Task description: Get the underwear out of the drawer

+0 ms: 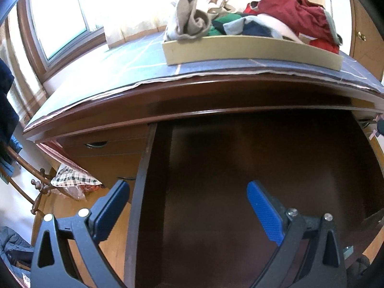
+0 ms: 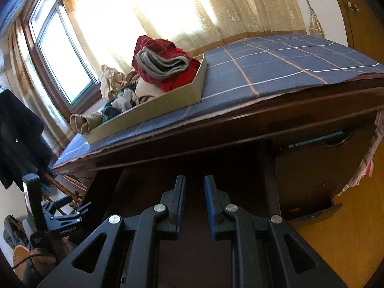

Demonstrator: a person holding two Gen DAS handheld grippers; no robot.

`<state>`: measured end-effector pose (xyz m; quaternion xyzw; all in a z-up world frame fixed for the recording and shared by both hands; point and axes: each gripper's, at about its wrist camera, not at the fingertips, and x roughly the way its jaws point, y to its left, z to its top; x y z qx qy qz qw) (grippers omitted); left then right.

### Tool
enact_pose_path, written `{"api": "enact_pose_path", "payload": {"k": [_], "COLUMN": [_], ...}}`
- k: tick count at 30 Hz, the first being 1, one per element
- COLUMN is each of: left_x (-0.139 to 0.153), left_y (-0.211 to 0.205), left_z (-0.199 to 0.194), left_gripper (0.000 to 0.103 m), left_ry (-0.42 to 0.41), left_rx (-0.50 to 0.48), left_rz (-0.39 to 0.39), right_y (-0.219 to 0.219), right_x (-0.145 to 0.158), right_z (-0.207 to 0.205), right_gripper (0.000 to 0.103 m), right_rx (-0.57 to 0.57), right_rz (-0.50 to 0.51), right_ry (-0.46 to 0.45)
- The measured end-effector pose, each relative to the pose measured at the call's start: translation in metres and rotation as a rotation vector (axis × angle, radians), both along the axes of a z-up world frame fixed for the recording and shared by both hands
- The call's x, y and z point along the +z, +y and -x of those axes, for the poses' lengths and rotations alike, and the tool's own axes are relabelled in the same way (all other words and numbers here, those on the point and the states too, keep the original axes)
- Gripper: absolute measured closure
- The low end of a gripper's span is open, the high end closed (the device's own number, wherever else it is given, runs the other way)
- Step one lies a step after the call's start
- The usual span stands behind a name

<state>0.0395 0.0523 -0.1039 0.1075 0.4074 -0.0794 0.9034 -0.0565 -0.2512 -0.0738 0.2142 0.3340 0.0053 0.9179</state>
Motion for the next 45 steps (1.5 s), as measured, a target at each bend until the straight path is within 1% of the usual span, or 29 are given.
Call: {"api": "enact_pose_path", "payload": {"k": [4,5,6,8,10,15,19,22,27,31,41,45], "left_x": [0.006,0.007,0.008,0.01,0.014,0.025,0.031,0.036,0.042,0.048,0.06,0.066], "left_y": [0.0,0.0,0.001,0.0,-0.001,-0.005,-0.007,-0.009,-0.013,-0.015,-0.022,-0.023], "left_z": [0.002,0.002,0.001,0.0,0.001,0.006,0.012,0.017,0.022,0.025,0.038,0.043], "left_gripper": [0.003,0.003,0.003,0.003,0.003,0.003,0.003,0.003,0.003,0.003,0.003,0.003], "left_ry": [-0.018,-0.019,-0.017,-0.011,-0.019,-0.045,-0.058,-0.07,-0.076,-0.09,-0.123,-0.151], "left_rx": [0.0,0.003,0.004,0.006,0.011,0.014,0.013,0.014,0.012,0.01,-0.004,0.006], "left_rz": [0.017,0.026,0.031,0.044,0.044,0.05,0.044,0.05,0.05,0.057,0.065,0.074], "right_y": [0.008,0.011,0.013,0.019,0.026,0.049,0.058,0.059,0.056,0.06,0.072,0.075], "right_x": [-0.001,-0.001,-0.001,0.0,0.003,0.01,0.014,0.017,0.016,0.015,0.027,0.027], "right_z": [0.005,0.004,0.003,0.001,0.001,-0.002,0.001,0.004,0.012,0.02,0.039,0.046], "right_gripper": [0.085,0.083,0.079,0.049,0.043,0.042,0.042,0.042,0.042,0.042,0.042,0.042], "right_rx": [-0.002,0.001,0.005,0.022,0.034,0.088,0.09,0.076,0.03,0.011,0.002,0.0], "right_rz": [0.018,0.02,0.021,0.02,0.023,0.048,0.051,0.044,-0.01,-0.021,0.009,0.012], "right_ry": [0.017,0.023,0.029,0.032,0.018,0.019,0.027,0.028,0.029,0.035,-0.024,-0.026]}}
